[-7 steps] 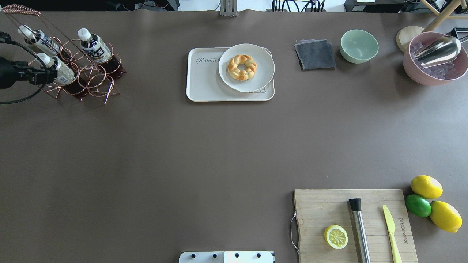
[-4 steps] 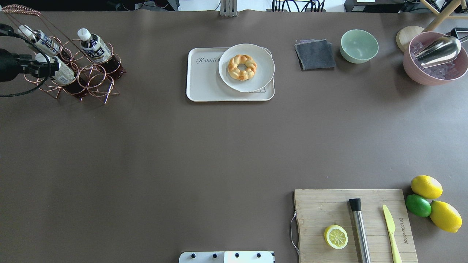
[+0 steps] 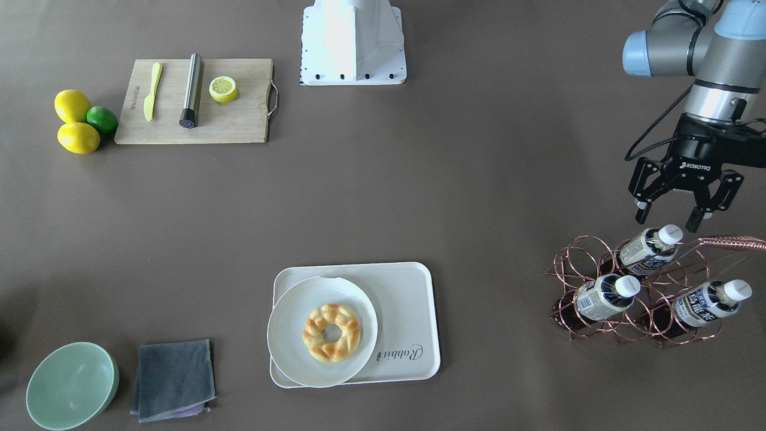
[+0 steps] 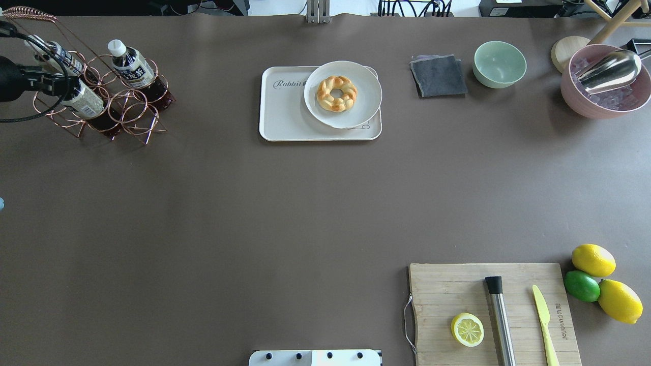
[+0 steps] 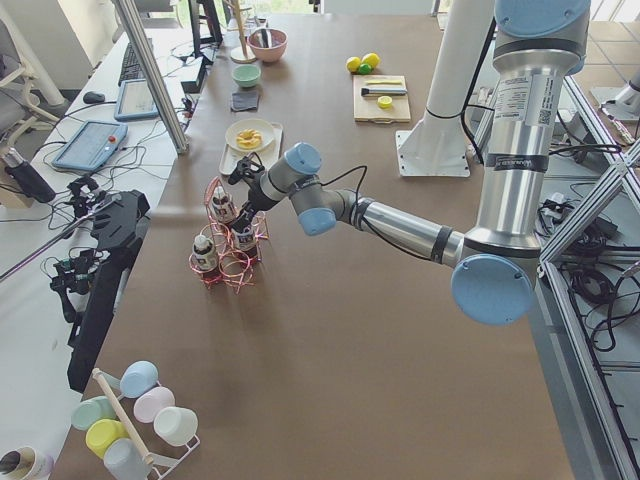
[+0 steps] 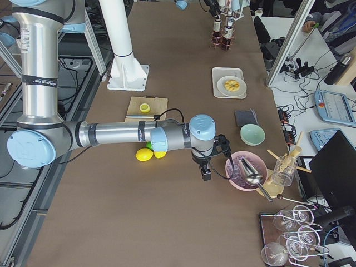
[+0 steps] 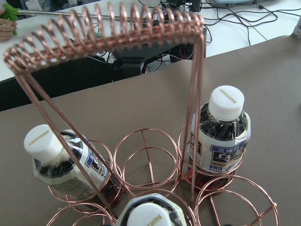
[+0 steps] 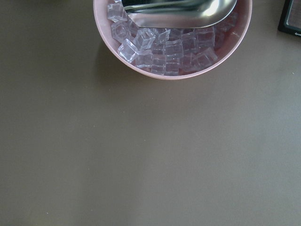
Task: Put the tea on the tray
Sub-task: 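Lower the left gripper onto the nearest tea bottle in the copper rack, then grasp the tea bottle with the left gripper and lift it from the rack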
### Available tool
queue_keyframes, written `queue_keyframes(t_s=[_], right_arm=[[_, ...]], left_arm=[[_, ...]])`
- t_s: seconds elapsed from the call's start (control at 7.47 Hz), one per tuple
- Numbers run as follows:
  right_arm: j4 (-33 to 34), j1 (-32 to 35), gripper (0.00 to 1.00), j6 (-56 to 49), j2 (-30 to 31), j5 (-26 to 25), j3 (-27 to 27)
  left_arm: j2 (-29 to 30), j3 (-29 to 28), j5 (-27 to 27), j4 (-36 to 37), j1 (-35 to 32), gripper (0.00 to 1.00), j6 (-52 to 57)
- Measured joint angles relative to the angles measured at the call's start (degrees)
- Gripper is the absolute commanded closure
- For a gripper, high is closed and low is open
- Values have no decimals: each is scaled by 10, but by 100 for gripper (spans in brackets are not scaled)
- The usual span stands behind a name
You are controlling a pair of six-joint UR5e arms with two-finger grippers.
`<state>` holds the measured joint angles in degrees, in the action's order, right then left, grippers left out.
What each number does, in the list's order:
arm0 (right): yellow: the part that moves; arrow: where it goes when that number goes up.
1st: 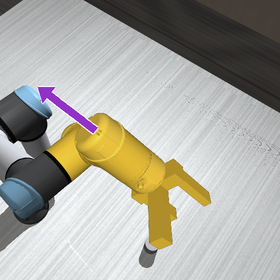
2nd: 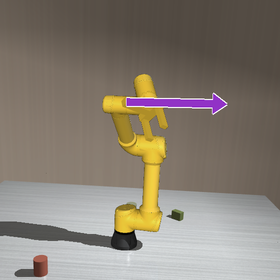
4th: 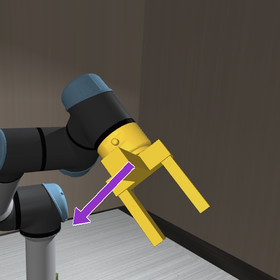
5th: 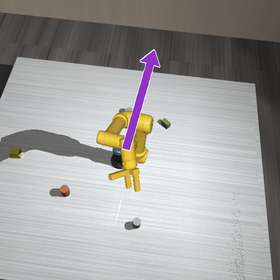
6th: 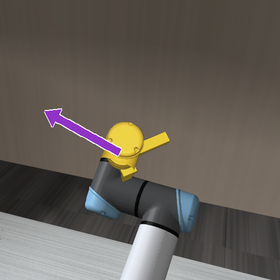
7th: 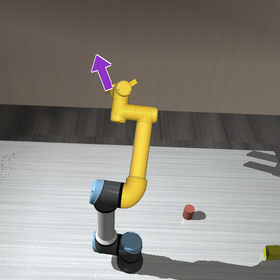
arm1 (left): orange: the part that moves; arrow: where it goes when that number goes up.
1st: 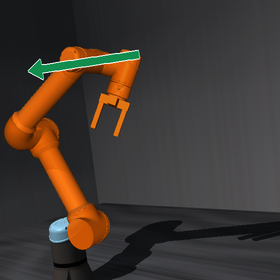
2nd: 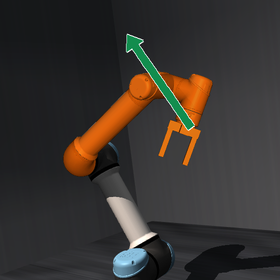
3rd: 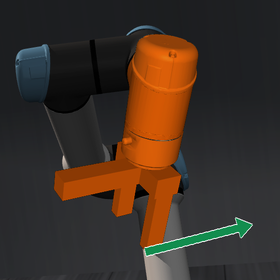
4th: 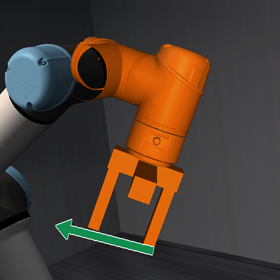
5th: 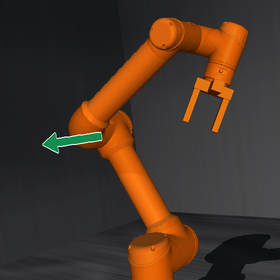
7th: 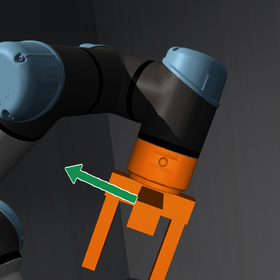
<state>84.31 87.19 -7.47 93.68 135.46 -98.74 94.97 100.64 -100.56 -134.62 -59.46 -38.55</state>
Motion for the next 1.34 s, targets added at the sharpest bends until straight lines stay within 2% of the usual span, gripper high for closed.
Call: queue_keyframes(t_s=[0.13,0.27,0.8,1.07,1.34], right_arm=[[0,0,0,0,0,-1,1],[0,0,0,0,-1,-1,1],[-1,0,0,0,-1,0,-1],[-1,0,0,0,-2,-1,-1],[-1,0,0,0,-4,-2,0]], left_arm=[[1,-3,0,0,0,89,-2],[1,-3,-1,0,1,100,-3],[0,1,-40,13,-5,100,-7],[43,26,-125,102,-71,100,7],[74,84,-172,200,-128,100,43]])
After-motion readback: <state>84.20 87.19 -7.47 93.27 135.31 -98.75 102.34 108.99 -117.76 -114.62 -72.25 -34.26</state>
